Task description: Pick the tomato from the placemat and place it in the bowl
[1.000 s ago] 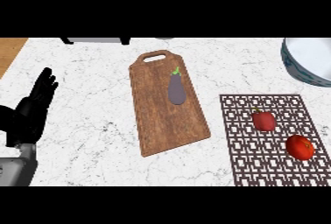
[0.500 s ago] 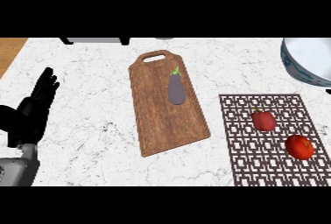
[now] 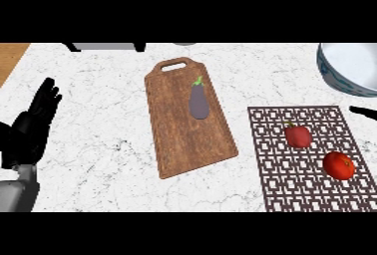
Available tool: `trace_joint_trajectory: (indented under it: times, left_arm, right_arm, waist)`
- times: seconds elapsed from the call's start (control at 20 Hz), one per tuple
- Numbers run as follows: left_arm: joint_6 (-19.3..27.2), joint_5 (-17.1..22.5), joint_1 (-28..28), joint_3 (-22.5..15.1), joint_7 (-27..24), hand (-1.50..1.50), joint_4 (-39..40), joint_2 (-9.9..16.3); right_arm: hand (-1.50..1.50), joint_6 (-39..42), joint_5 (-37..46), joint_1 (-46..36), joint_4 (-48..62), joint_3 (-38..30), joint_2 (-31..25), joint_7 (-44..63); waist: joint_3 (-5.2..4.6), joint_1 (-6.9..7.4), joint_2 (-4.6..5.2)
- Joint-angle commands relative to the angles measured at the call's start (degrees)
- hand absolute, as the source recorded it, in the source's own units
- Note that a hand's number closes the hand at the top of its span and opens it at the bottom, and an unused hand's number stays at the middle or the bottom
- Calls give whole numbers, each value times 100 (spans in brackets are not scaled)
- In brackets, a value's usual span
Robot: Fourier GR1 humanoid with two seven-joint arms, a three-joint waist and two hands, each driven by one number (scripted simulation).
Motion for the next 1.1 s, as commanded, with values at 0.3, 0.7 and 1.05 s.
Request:
trace_joint_trajectory:
  times: [0.3,0.7,1.05]
  left_arm:
    - [-61,-334,118,123,234,0,-439,-302]
    - [-158,-510,330,154,283,0,-590,-572]
    - [-362,-692,-133,459,153,0,-13,-593]
  right_arm:
    - [-150,-269,743,220,-141,-273,558,-84]
    - [-150,-567,1319,382,187,-200,1154,-272]
    - [-150,-822,1809,477,384,-390,1422,-464]
  waist:
    - [-2,-11,-7]
    - [-1,-3,-4]
    - [-1,-17,0]
